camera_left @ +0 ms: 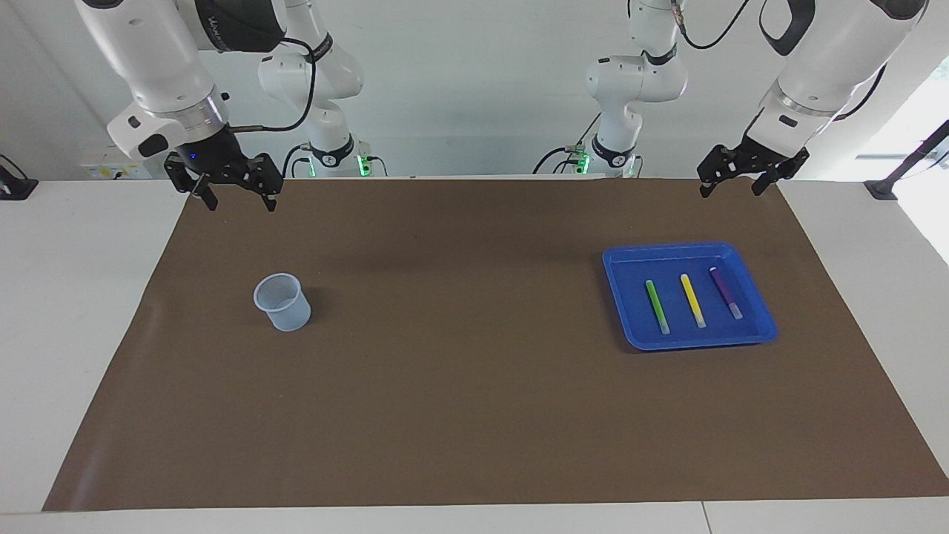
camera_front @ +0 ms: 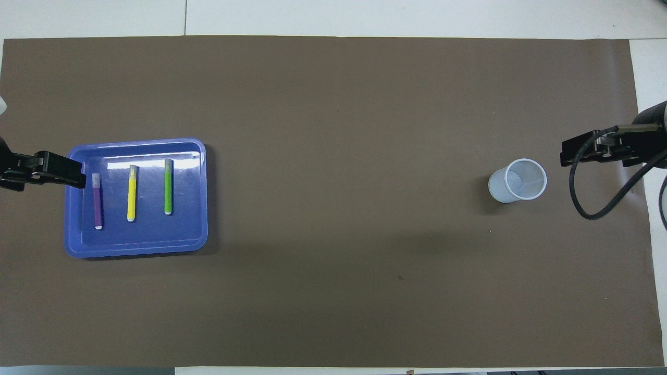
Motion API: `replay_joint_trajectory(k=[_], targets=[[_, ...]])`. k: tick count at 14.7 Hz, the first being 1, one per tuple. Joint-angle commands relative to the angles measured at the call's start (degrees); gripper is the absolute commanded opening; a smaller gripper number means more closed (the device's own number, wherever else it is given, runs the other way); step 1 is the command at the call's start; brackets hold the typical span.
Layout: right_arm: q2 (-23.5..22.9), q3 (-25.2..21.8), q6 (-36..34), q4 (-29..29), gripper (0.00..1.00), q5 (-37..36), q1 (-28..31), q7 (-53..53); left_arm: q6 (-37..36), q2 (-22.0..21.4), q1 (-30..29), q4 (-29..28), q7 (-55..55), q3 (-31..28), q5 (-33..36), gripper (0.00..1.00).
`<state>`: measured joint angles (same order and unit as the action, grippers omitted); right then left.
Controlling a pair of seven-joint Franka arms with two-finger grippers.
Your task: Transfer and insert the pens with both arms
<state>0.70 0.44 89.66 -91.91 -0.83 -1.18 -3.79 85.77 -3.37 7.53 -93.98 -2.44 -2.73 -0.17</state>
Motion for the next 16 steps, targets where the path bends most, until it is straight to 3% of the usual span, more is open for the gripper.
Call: replay_joint_trajectory(k=[1, 8, 12, 16], targets=[[0.45, 0.09, -0.71, -0.38, 1.00, 1.18, 0.48, 1.86, 0.36, -0.32, 0.38, 0.29, -0.46, -0.26, -0.44, 1.00], [0.44, 0.09, -0.71, -0.38, 1.00, 1.18, 0.48, 1.86, 1.06, -1.90, -0.06, -2.68, -0.89, -0.34, -0.45, 1.00], [0.36, 0.09, -0.71, -0.38, 1.00, 1.18, 0.48, 1.86, 13.87, -7.69, -3.29, -17.60, -0.20, -0.61, -0.44, 1.00], [0.36, 0.09, -0.71, -0.38, 1.00, 1.18, 0.48, 1.86, 26.61, -5.87, -7.51, -29.66, 6.55, -0.70, -0.44, 1.00]])
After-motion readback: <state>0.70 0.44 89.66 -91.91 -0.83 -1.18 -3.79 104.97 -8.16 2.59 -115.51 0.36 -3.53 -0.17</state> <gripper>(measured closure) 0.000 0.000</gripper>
